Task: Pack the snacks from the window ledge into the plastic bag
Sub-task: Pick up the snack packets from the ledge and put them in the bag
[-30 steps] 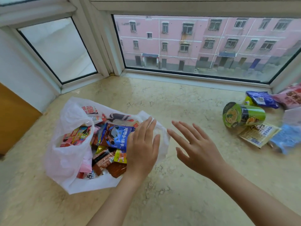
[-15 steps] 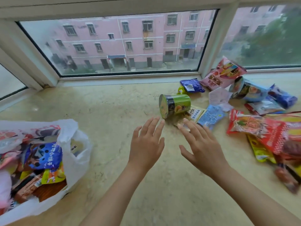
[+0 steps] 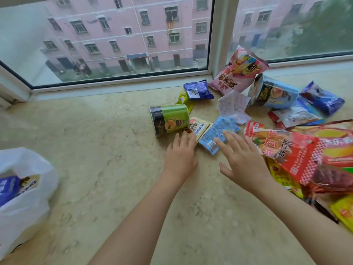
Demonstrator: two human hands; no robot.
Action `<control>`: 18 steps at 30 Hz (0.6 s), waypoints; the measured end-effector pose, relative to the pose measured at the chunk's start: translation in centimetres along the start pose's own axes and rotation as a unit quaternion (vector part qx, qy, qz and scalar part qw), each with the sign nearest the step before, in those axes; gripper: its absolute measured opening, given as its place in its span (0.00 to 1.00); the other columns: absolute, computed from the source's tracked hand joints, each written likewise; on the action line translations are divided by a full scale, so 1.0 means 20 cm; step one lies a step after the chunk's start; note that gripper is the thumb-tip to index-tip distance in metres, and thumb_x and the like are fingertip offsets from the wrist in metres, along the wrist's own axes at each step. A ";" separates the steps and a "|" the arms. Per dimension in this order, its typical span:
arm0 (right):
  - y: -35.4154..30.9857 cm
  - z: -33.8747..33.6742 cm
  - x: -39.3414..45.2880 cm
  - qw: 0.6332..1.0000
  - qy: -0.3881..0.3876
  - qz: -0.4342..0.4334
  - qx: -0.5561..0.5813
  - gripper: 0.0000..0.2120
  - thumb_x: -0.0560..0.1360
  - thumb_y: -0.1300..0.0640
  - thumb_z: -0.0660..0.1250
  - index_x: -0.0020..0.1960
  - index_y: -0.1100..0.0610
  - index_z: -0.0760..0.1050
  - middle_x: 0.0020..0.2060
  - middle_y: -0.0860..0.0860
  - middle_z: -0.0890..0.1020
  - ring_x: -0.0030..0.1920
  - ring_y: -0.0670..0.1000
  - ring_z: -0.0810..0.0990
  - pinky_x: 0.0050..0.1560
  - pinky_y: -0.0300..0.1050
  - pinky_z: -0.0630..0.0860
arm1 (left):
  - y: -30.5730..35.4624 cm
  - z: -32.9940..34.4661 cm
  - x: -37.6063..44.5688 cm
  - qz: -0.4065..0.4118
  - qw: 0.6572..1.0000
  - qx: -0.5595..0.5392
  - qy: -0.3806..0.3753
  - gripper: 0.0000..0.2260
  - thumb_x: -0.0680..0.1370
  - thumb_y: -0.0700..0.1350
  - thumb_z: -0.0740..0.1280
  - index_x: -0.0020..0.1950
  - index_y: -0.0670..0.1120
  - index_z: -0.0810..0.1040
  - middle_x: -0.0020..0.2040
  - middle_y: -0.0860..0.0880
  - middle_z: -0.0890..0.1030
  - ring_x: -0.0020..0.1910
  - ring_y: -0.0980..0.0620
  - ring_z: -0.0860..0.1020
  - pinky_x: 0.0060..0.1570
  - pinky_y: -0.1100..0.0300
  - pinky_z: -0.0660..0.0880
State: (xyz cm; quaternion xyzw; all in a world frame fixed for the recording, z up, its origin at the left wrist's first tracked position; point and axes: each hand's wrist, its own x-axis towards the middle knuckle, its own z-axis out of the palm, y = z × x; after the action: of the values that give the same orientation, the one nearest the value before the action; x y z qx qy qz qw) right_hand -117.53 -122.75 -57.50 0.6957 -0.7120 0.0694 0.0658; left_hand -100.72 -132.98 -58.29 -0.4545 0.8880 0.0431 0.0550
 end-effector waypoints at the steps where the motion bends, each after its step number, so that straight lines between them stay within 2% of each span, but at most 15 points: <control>1: 0.02 0.03 0.03 1.000 -0.009 -0.001 -0.002 0.35 0.63 0.52 0.75 0.68 0.58 0.72 0.67 0.62 0.73 0.64 0.63 0.74 0.63 0.64 0.70 | 0.01 0.03 0.04 -0.012 1.000 0.014 -0.010 0.36 0.62 0.50 0.77 0.68 0.45 0.74 0.63 0.39 0.78 0.60 0.37 0.78 0.49 0.46 0.78; 4: 0.04 0.13 0.10 0.999 -0.031 -0.016 -0.017 0.35 0.61 0.55 0.74 0.68 0.58 0.73 0.66 0.63 0.73 0.63 0.64 0.75 0.62 0.64 0.71 | 0.04 0.07 0.12 -0.020 0.999 0.046 -0.010 0.33 0.62 0.46 0.76 0.67 0.47 0.75 0.60 0.40 0.80 0.53 0.38 0.81 0.38 0.49 0.79; 8: 0.04 0.24 0.18 0.998 -0.033 -0.042 -0.036 0.32 0.63 0.57 0.74 0.67 0.57 0.73 0.65 0.64 0.74 0.62 0.66 0.76 0.59 0.64 0.73 | 0.04 0.09 0.17 -0.003 0.996 0.087 -0.005 0.30 0.63 0.41 0.76 0.66 0.47 0.77 0.56 0.39 0.82 0.44 0.41 0.83 0.23 0.57 0.75; 10: 0.04 0.26 0.22 0.997 -0.027 -0.053 -0.052 0.31 0.65 0.57 0.74 0.67 0.57 0.74 0.65 0.64 0.74 0.60 0.66 0.77 0.57 0.63 0.73 | 0.03 0.09 0.17 0.019 0.993 0.112 0.022 0.29 0.64 0.40 0.74 0.65 0.46 0.77 0.54 0.40 0.82 0.40 0.44 0.83 0.20 0.60 0.73; 14: 0.06 0.27 0.28 0.993 0.019 -0.096 -0.071 0.29 0.69 0.62 0.71 0.69 0.55 0.71 0.65 0.63 0.74 0.59 0.66 0.77 0.56 0.65 0.74 | -0.02 0.07 0.16 0.040 0.991 0.106 0.078 0.24 0.68 0.36 0.60 0.64 0.44 0.78 0.49 0.43 0.84 0.33 0.49 0.81 0.19 0.62 0.71; 16: 0.06 0.26 0.30 0.990 0.028 -0.112 -0.080 0.29 0.69 0.64 0.71 0.69 0.55 0.71 0.63 0.63 0.76 0.58 0.66 0.78 0.55 0.65 0.74 | -0.06 0.07 0.14 0.050 0.987 0.108 0.106 0.24 0.69 0.35 0.58 0.63 0.44 0.79 0.48 0.43 0.84 0.31 0.50 0.81 0.19 0.62 0.71; 18: 0.06 0.27 0.32 0.988 0.036 -0.122 -0.088 0.27 0.68 0.65 0.71 0.67 0.56 0.72 0.59 0.62 0.79 0.56 0.66 0.79 0.53 0.65 0.75 | -0.12 0.06 0.13 0.065 0.983 0.116 0.128 0.24 0.69 0.35 0.61 0.63 0.44 0.79 0.47 0.44 0.84 0.30 0.50 0.81 0.20 0.63 0.70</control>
State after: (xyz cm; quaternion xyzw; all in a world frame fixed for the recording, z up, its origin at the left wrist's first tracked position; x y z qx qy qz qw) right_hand -118.80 -130.04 -61.57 0.7662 -0.6220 0.0228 0.1598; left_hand -100.24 -136.21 -59.94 -0.3882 0.9143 -0.1152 -0.0098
